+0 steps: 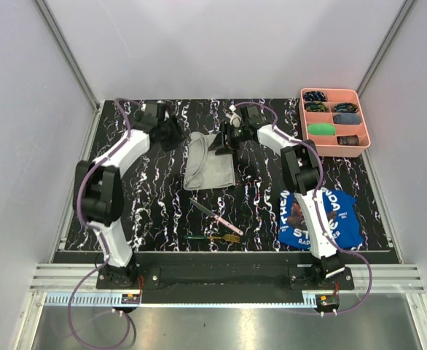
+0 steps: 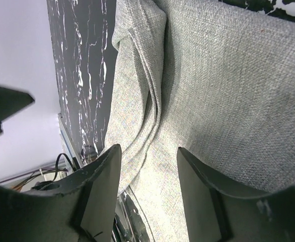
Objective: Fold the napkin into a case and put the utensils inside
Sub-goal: Smooth out the 2/3-rectangle-folded napkin at the center of the board.
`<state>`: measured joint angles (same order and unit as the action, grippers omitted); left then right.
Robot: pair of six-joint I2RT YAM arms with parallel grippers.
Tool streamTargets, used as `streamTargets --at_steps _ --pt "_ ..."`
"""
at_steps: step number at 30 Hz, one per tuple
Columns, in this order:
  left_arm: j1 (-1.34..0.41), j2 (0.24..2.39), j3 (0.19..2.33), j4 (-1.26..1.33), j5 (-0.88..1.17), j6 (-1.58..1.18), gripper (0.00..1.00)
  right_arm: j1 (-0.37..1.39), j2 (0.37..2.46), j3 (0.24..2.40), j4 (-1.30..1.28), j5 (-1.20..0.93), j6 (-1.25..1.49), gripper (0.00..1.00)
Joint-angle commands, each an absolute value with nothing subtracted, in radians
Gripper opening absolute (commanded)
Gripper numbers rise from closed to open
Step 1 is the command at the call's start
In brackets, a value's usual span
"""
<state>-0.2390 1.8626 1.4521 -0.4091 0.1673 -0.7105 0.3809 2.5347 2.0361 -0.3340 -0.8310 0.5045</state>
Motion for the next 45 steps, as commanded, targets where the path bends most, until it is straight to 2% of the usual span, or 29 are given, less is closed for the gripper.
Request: streamTargets --at_steps 1,7,13,18,23,24,28,31,33,36,39,41,43,45 --pt "-0.256 1.735 1.269 -0.379 0.178 -0.716 0.59 0.406 2.483 2.062 -0.313 -0.85 0.497 0.57" --pt "-0.322 1.648 1.147 -0.334 0.195 -0.608 0.68 0.445 2.508 2.059 -0.308 -0.818 0.515 0.57" --pt "-0.402 1.628 1.141 -0.374 0.071 -0.517 0.7 0.451 2.497 2.017 -0.284 -0.782 0.528 0.57" --pt "-0.448 1.664 1.173 -0.426 0.005 -0.508 0.68 0.451 2.508 2.016 -0.275 -0.778 0.534 0.55" --pt "-0.485 1.71 1.19 -0.477 -0.057 -0.508 0.65 0.451 2.511 2.014 -0.259 -0.779 0.554 0.51" --pt "-0.488 1.713 1.186 -0.482 -0.061 -0.509 0.65 0.451 2.511 2.013 -0.256 -0.779 0.557 0.47" --pt "-0.5 1.71 1.166 -0.482 -0.083 -0.509 0.63 0.451 2.504 1.996 -0.253 -0.767 0.555 0.47" --pt "-0.509 1.713 1.167 -0.485 -0.086 -0.508 0.57 0.451 2.491 1.97 -0.247 -0.75 0.554 0.47" --pt "-0.514 1.717 1.167 -0.482 -0.089 -0.508 0.49 0.451 2.482 1.953 -0.245 -0.746 0.552 0.47" --pt "-0.515 1.726 1.173 -0.483 -0.091 -0.506 0.28 0.451 2.468 1.927 -0.232 -0.739 0.555 0.48" --pt "-0.518 1.73 1.183 -0.482 -0.068 -0.506 0.23 0.449 2.465 1.91 -0.216 -0.75 0.563 0.47" --pt "-0.529 1.739 1.19 -0.471 -0.06 -0.509 0.23 0.451 2.468 1.905 -0.209 -0.752 0.572 0.47" --pt "-0.543 1.753 1.203 -0.471 -0.051 -0.512 0.42 0.451 2.465 1.905 -0.204 -0.75 0.578 0.47" --pt "-0.557 1.756 1.206 -0.471 -0.057 -0.512 0.52 0.453 2.464 1.905 -0.201 -0.756 0.583 0.47"
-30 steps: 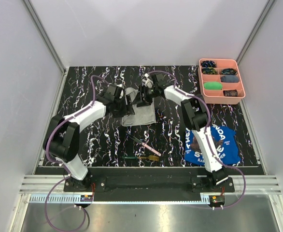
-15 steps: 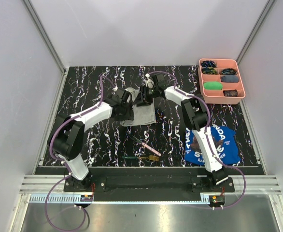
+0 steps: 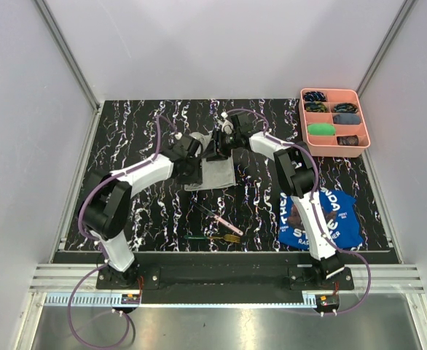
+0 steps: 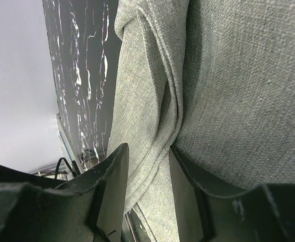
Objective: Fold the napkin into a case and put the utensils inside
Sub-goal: Smooth out the 2/3-rectangle-folded napkin at the center of the board.
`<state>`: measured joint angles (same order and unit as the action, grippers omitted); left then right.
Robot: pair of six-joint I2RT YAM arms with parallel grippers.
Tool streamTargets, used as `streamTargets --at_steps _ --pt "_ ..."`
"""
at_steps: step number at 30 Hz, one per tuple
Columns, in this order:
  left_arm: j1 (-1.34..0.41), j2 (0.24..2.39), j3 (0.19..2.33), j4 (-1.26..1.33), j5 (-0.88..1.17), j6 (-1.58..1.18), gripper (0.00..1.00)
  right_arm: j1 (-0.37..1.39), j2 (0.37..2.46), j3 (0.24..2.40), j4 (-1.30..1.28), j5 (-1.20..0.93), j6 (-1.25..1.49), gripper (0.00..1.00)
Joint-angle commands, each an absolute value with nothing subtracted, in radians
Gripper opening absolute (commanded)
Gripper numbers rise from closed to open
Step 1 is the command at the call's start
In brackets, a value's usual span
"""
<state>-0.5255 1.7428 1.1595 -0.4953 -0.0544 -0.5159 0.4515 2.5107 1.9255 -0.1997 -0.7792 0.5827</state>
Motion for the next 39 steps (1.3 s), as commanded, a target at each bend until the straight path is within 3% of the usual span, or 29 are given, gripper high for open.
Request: streamTargets --at_steps 1,7,17,24,33,39 --pt "-0.571 1.755 1.206 -0.472 -0.064 -0.509 0.54 0.451 2.462 1.907 -0.198 -0.759 0.583 0.47" --pt "-0.61 1.758 1.212 -0.491 -0.149 -0.491 0.63 0.451 2.451 1.887 -0.193 -0.762 0.581 0.47" --pt "-0.767 1.815 1.276 -0.589 -0.54 -0.385 0.62 0.449 2.445 1.871 -0.164 -0.775 0.598 0.47" --pt "-0.816 1.87 1.31 -0.615 -0.633 -0.37 0.63 0.449 2.439 1.855 -0.163 -0.776 0.597 0.46" --pt "-0.816 1.928 1.354 -0.632 -0.68 -0.368 0.56 0.449 2.436 1.844 -0.156 -0.778 0.595 0.47" --pt "-0.816 1.947 1.37 -0.632 -0.667 -0.365 0.41 0.449 2.428 1.838 -0.156 -0.773 0.598 0.47"
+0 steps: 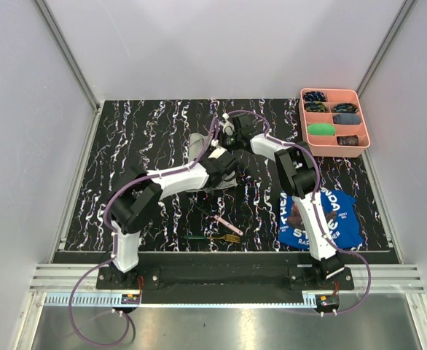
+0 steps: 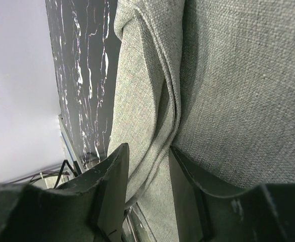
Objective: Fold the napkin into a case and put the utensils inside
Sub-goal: Smooth out the 2/3-rectangle-folded napkin at the center of the board.
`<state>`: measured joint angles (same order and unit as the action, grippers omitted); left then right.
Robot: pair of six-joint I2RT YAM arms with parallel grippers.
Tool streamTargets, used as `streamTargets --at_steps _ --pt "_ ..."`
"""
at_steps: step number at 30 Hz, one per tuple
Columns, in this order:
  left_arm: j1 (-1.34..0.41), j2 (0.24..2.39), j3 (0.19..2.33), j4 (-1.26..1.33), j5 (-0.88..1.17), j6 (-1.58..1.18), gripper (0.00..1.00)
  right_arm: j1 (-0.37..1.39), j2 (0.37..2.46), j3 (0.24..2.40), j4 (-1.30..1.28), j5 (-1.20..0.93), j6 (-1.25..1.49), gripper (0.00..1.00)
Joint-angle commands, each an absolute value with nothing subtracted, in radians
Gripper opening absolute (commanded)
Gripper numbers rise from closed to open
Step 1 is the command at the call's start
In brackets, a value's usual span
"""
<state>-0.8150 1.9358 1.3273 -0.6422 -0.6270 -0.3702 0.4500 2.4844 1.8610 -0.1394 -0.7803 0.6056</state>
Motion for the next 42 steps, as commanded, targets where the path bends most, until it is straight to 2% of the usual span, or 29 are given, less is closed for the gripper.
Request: streamTargets --at_steps 1,4,7,8,9,16,19,20,21,23,24,27,31,42 --pt "-0.816 1.942 1.37 -0.63 -0.655 -0.367 0.34 0.449 2.428 1.836 -0.155 -0.773 0.6 0.47" --pt "-0.813 1.936 1.37 -0.632 -0.635 -0.37 0.26 0.446 2.418 1.825 -0.155 -0.766 0.609 0.48" --pt "-0.801 1.919 1.364 -0.634 -0.605 -0.373 0.12 0.44 2.389 1.799 -0.155 -0.756 0.615 0.5" --pt "-0.793 1.911 1.359 -0.634 -0.595 -0.376 0.02 0.437 2.366 1.781 -0.156 -0.75 0.612 0.5" --pt "-0.789 1.902 1.355 -0.63 -0.589 -0.379 0.0 0.434 2.353 1.772 -0.155 -0.746 0.611 0.5" --pt "-0.738 1.8 1.33 -0.623 -0.459 -0.416 0.0 0.411 2.252 1.654 -0.156 -0.73 0.62 0.49" --pt "-0.72 1.769 1.324 -0.615 -0.422 -0.426 0.0 0.423 2.215 1.567 -0.143 -0.738 0.612 0.42" --pt "-0.716 1.763 1.321 -0.609 -0.411 -0.429 0.0 0.425 2.203 1.549 -0.134 -0.739 0.612 0.38" --pt "-0.712 1.752 1.318 -0.604 -0.399 -0.433 0.0 0.439 2.2 1.536 -0.109 -0.753 0.62 0.28" --pt "-0.706 1.75 1.315 -0.597 -0.371 -0.443 0.0 0.449 2.198 1.505 -0.08 -0.767 0.63 0.19" --pt "-0.704 1.752 1.315 -0.597 -0.364 -0.445 0.0 0.456 2.2 1.499 -0.066 -0.77 0.635 0.11" --pt "-0.701 1.755 1.318 -0.597 -0.347 -0.457 0.0 0.469 2.213 1.48 -0.042 -0.781 0.649 0.03" --pt "-0.696 1.755 1.313 -0.583 -0.307 -0.474 0.0 0.477 2.236 1.456 -0.012 -0.782 0.664 0.0" --pt "-0.695 1.845 1.361 -0.54 -0.23 -0.514 0.0 0.477 2.243 1.393 0.041 -0.741 0.718 0.0"
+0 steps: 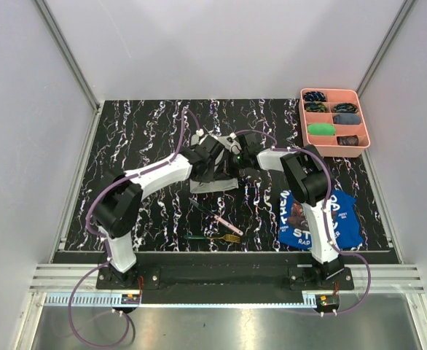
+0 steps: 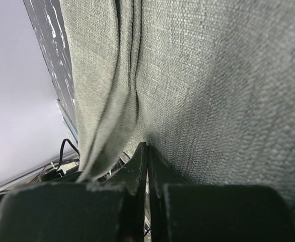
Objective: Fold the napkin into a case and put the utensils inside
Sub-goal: Smooth out the 2/3-rectangle-folded napkin at the center of the board.
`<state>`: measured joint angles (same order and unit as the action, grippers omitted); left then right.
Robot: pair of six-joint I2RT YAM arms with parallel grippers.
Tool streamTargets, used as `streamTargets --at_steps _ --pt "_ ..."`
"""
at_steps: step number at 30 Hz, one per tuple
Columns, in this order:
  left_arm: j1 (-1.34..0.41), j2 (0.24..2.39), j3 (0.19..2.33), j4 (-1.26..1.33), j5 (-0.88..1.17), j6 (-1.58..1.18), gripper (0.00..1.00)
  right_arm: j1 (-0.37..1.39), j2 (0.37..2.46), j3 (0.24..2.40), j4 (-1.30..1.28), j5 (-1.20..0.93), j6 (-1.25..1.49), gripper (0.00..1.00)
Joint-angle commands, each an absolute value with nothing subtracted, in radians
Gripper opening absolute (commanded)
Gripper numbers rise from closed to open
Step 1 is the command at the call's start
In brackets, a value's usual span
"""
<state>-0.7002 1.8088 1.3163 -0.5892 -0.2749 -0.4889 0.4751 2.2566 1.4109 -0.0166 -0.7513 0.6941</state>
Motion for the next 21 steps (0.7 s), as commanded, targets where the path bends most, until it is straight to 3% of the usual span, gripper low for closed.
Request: streamTargets --at_steps 1,21 --pt "-0.695 1.851 1.361 -0.531 -0.226 -0.514 0.0 0.477 2.244 1.385 0.047 -0.744 0.724 0.0" --pt "-0.647 1.908 1.273 -0.377 -0.202 -0.558 0.0 0.48 2.221 1.42 0.023 -0.721 0.738 0.0"
